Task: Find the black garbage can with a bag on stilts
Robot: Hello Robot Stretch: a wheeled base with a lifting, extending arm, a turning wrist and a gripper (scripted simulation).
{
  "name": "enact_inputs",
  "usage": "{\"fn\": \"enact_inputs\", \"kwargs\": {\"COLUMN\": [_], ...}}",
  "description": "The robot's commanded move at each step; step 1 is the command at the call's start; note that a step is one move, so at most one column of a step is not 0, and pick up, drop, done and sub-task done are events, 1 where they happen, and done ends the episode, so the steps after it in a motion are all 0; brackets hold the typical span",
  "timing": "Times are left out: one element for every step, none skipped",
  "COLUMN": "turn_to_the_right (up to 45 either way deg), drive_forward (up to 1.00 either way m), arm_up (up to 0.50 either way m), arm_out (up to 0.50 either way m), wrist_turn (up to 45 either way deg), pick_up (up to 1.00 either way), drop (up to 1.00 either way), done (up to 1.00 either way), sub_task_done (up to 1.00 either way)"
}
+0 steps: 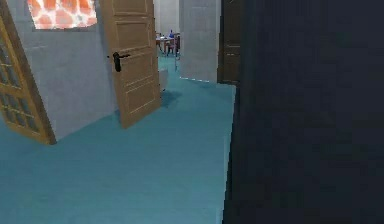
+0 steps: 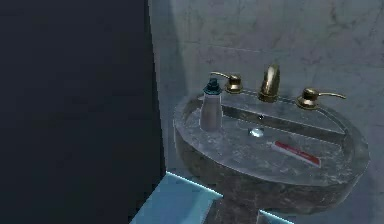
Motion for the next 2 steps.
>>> {"fn": "enact_inputs", "kwargs": {"turn_to_the_right": [-18.0, 0.0], "drive_forward": [0.00, 0.60], "arm_up": [0.00, 0.00], "arm_out": [0.00, 0.00], "wrist_turn": [0.0, 0.0], "pick_up": [0.00, 0.00], "drop": [0.00, 0.00], "done": [0.00, 0.00], "sub_task_done": [0.00, 0.00]}}
